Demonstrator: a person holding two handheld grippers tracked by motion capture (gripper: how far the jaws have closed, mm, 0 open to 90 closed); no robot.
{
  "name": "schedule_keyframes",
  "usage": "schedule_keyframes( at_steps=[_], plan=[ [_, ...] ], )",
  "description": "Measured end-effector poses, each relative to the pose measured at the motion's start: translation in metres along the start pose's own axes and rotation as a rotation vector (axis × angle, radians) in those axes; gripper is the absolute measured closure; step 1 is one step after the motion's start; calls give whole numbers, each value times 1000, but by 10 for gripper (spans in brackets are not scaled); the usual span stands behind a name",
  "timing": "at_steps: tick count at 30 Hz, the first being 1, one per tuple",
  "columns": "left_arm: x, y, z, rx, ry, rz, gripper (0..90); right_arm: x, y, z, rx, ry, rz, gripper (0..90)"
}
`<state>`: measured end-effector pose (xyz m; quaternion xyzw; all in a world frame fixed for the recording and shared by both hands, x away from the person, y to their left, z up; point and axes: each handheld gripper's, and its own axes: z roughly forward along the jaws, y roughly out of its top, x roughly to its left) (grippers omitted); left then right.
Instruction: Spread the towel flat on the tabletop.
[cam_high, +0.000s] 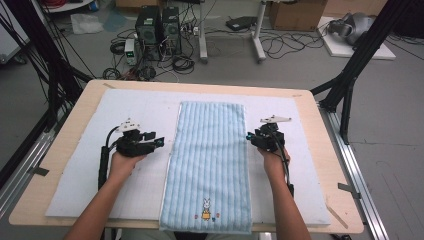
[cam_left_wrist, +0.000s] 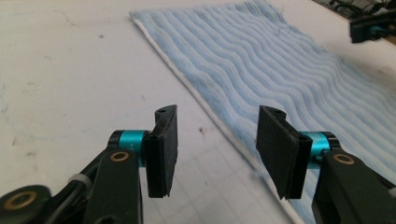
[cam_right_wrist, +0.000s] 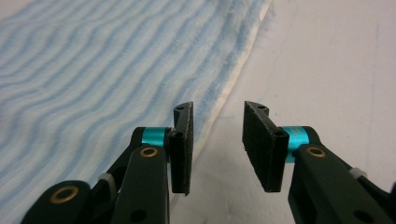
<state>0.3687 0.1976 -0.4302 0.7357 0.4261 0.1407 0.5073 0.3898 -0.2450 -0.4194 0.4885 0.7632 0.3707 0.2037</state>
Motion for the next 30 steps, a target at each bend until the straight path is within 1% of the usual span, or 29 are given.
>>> schedule_keyframes(
  at_steps=[1, 2, 3, 4, 5, 6, 8, 9, 10, 11, 12, 13, 14, 15, 16, 17, 18, 19, 20, 21, 23, 24, 25, 26, 27, 28, 29, 30],
  plan=[
    [4, 7, 9, 4, -5, 0, 527, 2, -2, -5, -1, 4, -18, 619],
    [4, 7, 9, 4, -5, 0, 531, 5, -5, -10, -19, 18, -33, 619],
    [6, 11, 13, 8, -6, 1, 531, 7, -8, -14, -16, 28, -40, 613],
    [8, 15, 18, 16, -4, 2, 531, 9, -11, -17, -12, 31, -45, 605],
    [12, 21, 30, 29, 0, 5, 530, 10, -15, -20, -14, 40, -50, 605],
    [12, 21, 30, 29, 0, 5, 527, 11, -18, -22, -14, 51, -54, 602],
    [15, 27, 42, 22, 8, 2, 526, 12, -24, -26, -12, 58, -61, 592],
    [16, 30, 49, 29, 6, 2, 526, 12, -27, -28, -15, 67, -60, 583],
    [18, 33, 55, 37, 15, 6, 526, 13, -29, -30, -10, 78, -56, 576],
    [20, 37, 67, 49, 31, 16, 530, 13, -31, -31, -16, 87, -62, 573],
    [20, 37, 67, 49, 31, 16, 534, 14, -33, -33, -18, 91, -63, 568],
    [22, 39, 76, 70, 46, 15, 534, 15, -36, -35, -22, 100, -67, 564],
    [24, 41, 83, 80, 63, 22, 536, 15, -38, -37, -29, 108, -75, 560],
    [25, 42, 89, 95, 77, 30, 536, 15, -38, -37, -29, 108, -75, 560],
    [26, 43, 95, 112, 94, 40, 549, 16, -43, -42, -30, 113, -76, 559],
    [27, 43, 100, 124, 111, 55, 568, 16, -44, -43, -28, 111, -91, 559],
    [28, 44, 104, 133, 120, 62, 599, 14, -45, -45, -25, 108, -93, 557],
    [28, 44, 108, 144, 131, 69, 627, 12, -46, -46, -30, 112, -83, 555],
    [28, 45, 112, 151, 141, 76, 640, 11, -48, -48, -37, 115, -69, 552],
    [28, 45, 115, 145, 146, 77, 641, 9, -48, -48, -39, 112, -66, 551],
    [27, 46, 122, 164, 168, 100, 643, 7, -49, -49, -42, 111, -60, 551],
    [26, 47, 123, 161, 176, 111, 667, 5, -51, -49, -41, 111, -49, 551],
    [25, 48, 125, 164, 176, 132, 705, 5, -52, -50, -39, 109, -44, 551],
    [23, 48, 127, 166, 177, 149, 705, 5, -52, -50, -39, 109, -44, 551],
    [21, 48, 127, 171, 164, 174, 762, 4, -52, -50, -43, 110, -46, 551],
    [17, 48, 128, 175, 168, 202, 871, 3, -52, -50, -47, 111, -38, 551],
    [15, 48, 129, 177, 179, 213, 878, 3, -52, -50, -45, 112, -35, 550],
    [16, 48, 129, 178, 191, 202, 878, 3, -52, -50, -45, 112, -35, 550]
  ],
)
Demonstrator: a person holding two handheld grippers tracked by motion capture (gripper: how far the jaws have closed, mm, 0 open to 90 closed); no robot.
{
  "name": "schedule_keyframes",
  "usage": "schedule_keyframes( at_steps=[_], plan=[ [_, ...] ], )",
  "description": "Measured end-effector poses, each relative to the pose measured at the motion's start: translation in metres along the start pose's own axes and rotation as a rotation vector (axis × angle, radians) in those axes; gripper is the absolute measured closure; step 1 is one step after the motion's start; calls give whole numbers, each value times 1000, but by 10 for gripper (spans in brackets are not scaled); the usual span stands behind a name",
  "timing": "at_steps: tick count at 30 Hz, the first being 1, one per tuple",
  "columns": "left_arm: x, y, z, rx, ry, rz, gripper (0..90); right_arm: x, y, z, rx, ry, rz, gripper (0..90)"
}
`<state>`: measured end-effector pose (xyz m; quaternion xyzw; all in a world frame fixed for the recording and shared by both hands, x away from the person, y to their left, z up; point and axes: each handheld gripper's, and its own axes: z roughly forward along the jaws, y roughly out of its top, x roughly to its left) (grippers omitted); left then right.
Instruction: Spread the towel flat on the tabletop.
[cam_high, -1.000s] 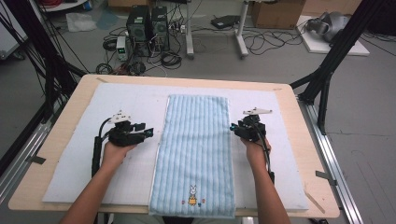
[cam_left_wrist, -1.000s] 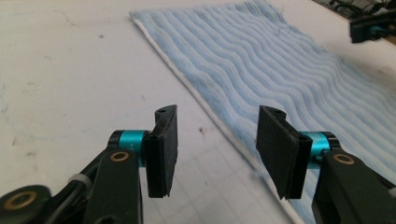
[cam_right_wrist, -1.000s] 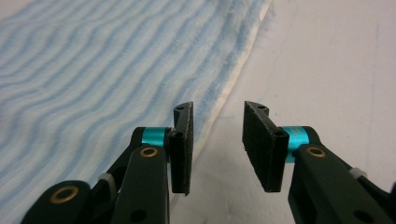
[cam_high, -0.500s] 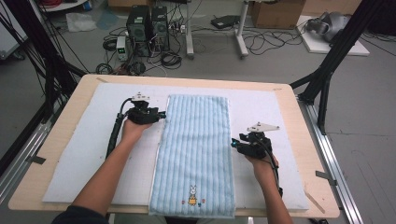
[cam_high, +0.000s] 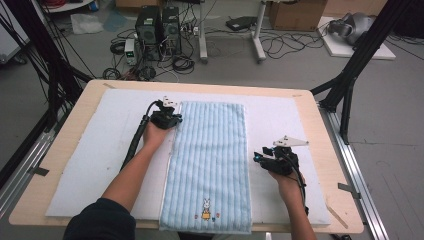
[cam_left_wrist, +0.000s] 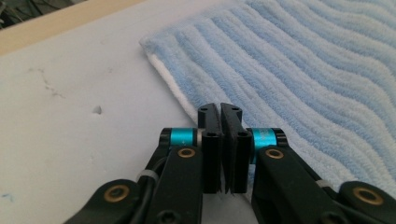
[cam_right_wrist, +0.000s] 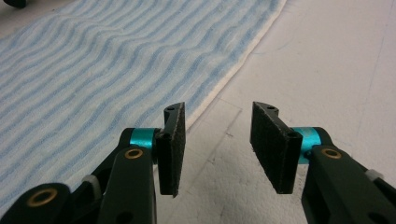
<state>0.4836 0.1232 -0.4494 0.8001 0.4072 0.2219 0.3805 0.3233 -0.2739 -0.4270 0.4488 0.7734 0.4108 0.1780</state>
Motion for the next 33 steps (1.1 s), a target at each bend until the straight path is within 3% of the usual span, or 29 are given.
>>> schedule_keyframes(
  at_steps=[3, 6, 8, 9, 11, 13, 16, 18, 21, 23, 25, 26, 30, 33],
  plan=[
    [4, 0, -2, 10, 67, -57, 882, 0, -1, 0, -1, -1, 4, 550],
    [7, -1, -2, 10, 81, -73, 872, 0, -1, 0, 1, -2, 3, 547],
    [9, -2, -2, 6, 85, -76, 834, 0, -1, 1, 1, -4, 5, 545],
    [11, -2, -4, 7, 83, -100, 731, -1, -1, 1, 1, -2, 6, 542],
    [18, -4, -8, 4, 58, -153, 490, -1, -1, 2, 5, -1, 10, 542],
    [21, -9, -16, -25, 24, -186, 464, 0, -1, 3, 0, 5, 14, 551],
    [21, -17, -30, -83, -48, -221, 402, 7, 0, 9, 5, 41, 7, 634],
    [18, -23, -40, -126, -77, -219, 358, 20, 1, 21, 11, 88, -41, 716],
    [13, -28, -55, -172, -122, -195, 335, 29, 2, 31, 42, 101, -73, 745],
    [9, -31, -64, -196, -138, -182, 325, 34, 2, 42, 80, 67, -111, 783],
    [6, -33, -72, -204, -142, -181, 314, 33, 3, 42, 83, 45, -114, 788],
    [6, -34, -76, -210, -140, -181, 287, 34, 5, 42, 102, -25, -147, 792],
    [2, -41, -88, -226, -145, -188, 247, 33, 6, 42, 105, -20, -130, 766],
    [-2, -46, -98, -234, -150, -180, 220, 26, 11, 35, 47, 37, -91, 679]
  ],
)
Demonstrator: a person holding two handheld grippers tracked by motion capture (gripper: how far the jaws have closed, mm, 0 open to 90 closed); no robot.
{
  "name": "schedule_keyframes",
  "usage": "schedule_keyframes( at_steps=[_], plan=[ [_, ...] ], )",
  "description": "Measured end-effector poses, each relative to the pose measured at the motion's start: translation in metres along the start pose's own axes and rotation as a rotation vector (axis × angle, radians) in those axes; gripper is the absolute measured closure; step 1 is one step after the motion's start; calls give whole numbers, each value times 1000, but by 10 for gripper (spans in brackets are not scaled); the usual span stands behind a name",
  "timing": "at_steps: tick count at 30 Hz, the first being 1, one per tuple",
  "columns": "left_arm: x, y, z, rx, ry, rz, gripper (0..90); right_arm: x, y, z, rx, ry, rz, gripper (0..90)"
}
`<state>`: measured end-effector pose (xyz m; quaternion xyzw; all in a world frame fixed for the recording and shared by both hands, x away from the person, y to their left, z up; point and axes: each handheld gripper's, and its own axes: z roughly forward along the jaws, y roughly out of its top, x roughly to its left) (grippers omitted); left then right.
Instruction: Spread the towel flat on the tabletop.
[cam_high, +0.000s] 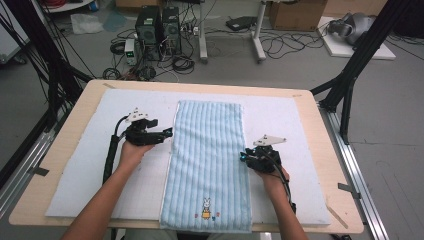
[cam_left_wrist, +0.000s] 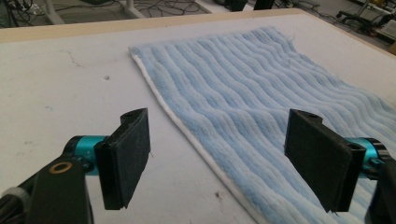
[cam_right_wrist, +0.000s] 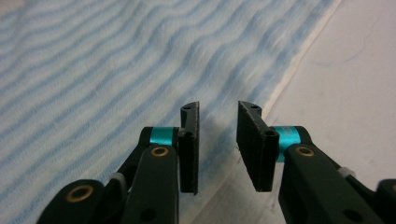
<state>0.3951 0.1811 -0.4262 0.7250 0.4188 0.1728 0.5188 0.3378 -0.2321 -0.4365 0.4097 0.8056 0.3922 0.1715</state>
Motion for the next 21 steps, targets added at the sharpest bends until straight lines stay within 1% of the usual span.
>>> schedule_keyframes(
  at_steps=[1, 2, 3, 4, 5, 6, 7, 8, 10, 11, 12, 13, 14, 15, 16, 17, 19, 20, 21],
  plan=[
    [-2, -1, -3, -2, -7, -3, 212, -3, 2, -2, -17, -3, 2, 662],
    [-5, -2, -6, -18, -21, -8, 203, -6, 4, -5, -34, -3, 19, 647],
    [-7, -2, -10, -38, -44, -12, 203, -6, 4, -5, -34, -3, 19, 647],
    [-10, -2, -14, -54, -61, 2, 189, -10, 5, -7, -49, -4, 21, 627],
    [-13, -1, -18, -61, -62, 27, 179, -12, 5, -9, -55, -4, 33, 611],
    [-16, -1, -21, -70, -58, 35, 179, -14, 4, -11, -50, -8, 40, 576],
    [-18, -1, -24, -70, -67, 38, 180, -16, 1, -14, -40, -18, 38, 473],
    [-19, -2, -26, -71, -70, 44, 180, -16, 1, -14, -40, -18, 38, 473],
    [-21, -5, -31, -75, -85, 48, 180, -17, -1, -17, -21, -39, 21, 347],
    [-21, -6, -34, -75, -89, 53, 180, -17, -2, -21, 6, -126, -26, 213],
    [-22, -8, -36, -82, -97, 48, 180, -17, -2, -21, 6, -126, -26, 213],
    [-22, -10, -39, -88, -105, 49, 181, -17, -2, -24, 8, -143, -30, 199],
    [-22, -12, -41, -93, -110, 53, 181, -19, -4, -31, -28, -129, -16, 152],
    [-22, -13, -43, -97, -116, 58, 181, -19, -4, -31, -28, -129, -16, 152],
    [-22, -15, -44, -102, -120, 53, 181, -20, -6, -34, -45, -129, -3, 123],
    [-21, -17, -45, -105, -122, 56, 181, -21, -8, -37, -60, -121, 17, 115],
    [-20, -19, -45, -90, -117, 64, 180, -24, -11, -41, -95, -116, 35, 114],
    [-20, -21, -45, -85, -115, 62, 180, -24, -11, -43, -106, -118, 46, 114],
    [-20, -23, -45, -88, -116, 47, 181, -26, -11, -47, -136, -119, 59, 114]
  ],
)
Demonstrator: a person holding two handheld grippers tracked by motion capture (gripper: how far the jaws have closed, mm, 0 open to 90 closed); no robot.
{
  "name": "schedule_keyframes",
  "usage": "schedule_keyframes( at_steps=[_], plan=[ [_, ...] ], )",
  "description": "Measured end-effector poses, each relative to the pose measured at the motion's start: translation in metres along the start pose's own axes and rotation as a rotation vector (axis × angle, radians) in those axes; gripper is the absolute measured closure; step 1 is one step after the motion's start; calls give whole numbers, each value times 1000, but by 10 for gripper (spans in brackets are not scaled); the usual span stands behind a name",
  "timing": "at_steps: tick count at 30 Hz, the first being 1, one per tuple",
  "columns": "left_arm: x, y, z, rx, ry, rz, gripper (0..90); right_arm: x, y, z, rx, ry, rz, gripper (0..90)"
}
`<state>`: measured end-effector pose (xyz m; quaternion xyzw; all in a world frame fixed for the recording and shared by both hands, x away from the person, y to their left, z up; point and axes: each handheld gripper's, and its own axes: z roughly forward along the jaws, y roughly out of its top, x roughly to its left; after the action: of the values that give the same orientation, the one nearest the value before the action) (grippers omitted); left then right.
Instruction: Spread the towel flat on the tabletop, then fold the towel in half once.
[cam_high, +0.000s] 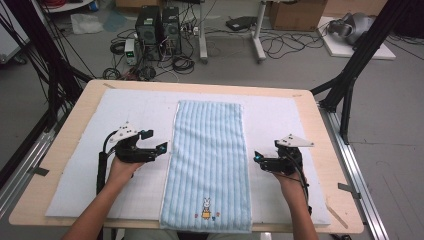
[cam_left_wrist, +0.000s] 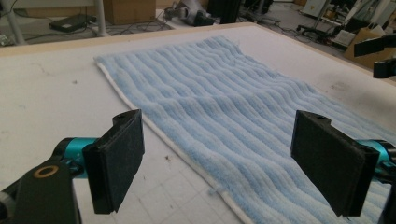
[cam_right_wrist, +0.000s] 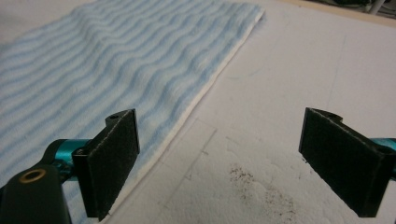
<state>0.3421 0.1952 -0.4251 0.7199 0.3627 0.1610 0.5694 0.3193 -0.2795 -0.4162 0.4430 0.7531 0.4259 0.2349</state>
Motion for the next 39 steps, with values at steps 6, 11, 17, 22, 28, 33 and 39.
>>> schedule_keyframes(
  at_steps=[6, 11, 17, 22, 28, 33, 39],
  plan=[
    [1, -1, -4, 1, 0, -1, 180, -4, 3, -3, -38, -7, 12, 112],
    [5, -3, -8, 4, 24, -18, 181, -5, 3, -1, -17, -2, 16, 111],
    [9, -4, -6, 1, 23, -46, 180, -5, 1, -1, -8, 7, 17, 111],
    [12, -8, 0, 49, 50, -51, 181, -4, -1, 2, 16, 10, 18, 111],
    [17, -7, 1, 46, 63, -77, 181, -3, -3, 6, 34, 21, 5, 111],
    [16, -2, 10, 53, 108, -58, 197, -6, -5, 4, 38, 26, 16, 111],
    [24, 23, 33, 85, 115, -66, 232, -7, -5, 6, 32, 28, 25, 111]
  ],
)
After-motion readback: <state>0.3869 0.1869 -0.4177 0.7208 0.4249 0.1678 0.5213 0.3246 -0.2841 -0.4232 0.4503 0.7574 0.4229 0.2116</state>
